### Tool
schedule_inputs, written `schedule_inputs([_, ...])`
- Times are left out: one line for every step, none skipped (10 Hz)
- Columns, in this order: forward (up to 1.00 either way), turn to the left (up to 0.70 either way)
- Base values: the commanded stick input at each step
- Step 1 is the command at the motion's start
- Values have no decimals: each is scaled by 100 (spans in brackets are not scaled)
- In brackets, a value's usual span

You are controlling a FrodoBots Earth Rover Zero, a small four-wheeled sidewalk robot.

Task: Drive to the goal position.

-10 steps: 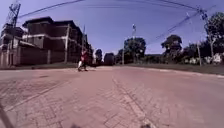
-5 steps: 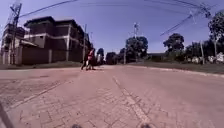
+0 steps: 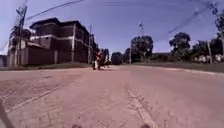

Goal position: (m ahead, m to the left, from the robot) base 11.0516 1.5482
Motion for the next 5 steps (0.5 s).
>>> schedule_inputs([30, 0])
schedule_inputs([30, 0])
schedule_inputs([30, 0])
schedule_inputs([30, 0])
schedule_inputs([30, 0])
